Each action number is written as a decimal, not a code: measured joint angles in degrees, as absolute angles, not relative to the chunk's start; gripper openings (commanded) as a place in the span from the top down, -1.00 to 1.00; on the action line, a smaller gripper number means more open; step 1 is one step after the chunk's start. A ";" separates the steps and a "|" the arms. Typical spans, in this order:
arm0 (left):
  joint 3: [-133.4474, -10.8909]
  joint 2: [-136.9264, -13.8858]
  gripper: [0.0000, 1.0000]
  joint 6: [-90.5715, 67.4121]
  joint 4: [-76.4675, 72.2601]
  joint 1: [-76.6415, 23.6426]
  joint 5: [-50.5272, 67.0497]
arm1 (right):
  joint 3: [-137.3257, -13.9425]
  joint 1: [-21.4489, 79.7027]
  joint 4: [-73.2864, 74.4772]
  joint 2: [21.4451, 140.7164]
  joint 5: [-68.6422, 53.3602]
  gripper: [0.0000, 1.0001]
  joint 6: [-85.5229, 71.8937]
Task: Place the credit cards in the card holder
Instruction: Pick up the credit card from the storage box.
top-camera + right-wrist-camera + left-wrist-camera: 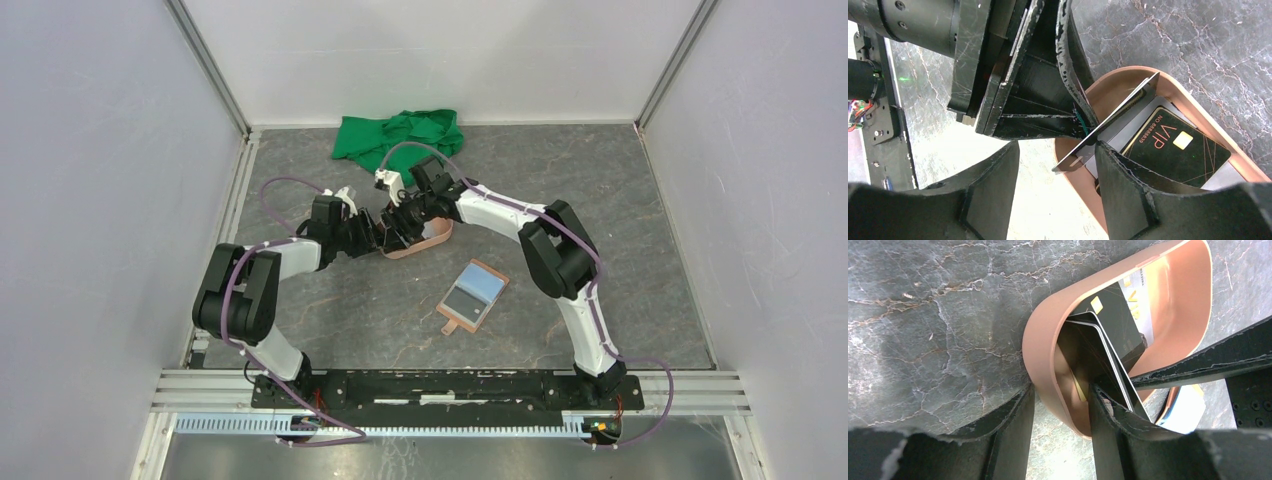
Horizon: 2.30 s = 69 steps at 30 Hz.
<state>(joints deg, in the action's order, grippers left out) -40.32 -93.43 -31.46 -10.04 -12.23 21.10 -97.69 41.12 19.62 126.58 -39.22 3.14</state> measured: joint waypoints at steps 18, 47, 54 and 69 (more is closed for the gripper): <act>-40.58 -94.15 0.00 -31.46 -10.61 -12.23 21.12 | -95.15 37.82 12.62 126.58 -45.15 0.12 -7.53; -40.60 -94.17 0.00 -31.46 -10.61 -12.23 21.10 | -94.24 36.77 12.95 126.52 -43.48 1.00 -8.10; -40.69 -94.50 0.00 -31.46 -10.66 -12.23 21.15 | -93.69 36.60 12.58 126.15 -43.40 1.00 -8.10; -40.75 -94.50 0.00 -31.46 -10.63 -12.23 21.12 | -93.45 35.40 12.53 126.04 -43.72 1.00 -7.81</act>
<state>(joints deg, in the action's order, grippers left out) -40.75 -94.50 -31.46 -10.63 -12.23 21.12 -93.45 35.40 12.53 126.04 -43.72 -7.81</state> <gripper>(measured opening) 0.501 0.006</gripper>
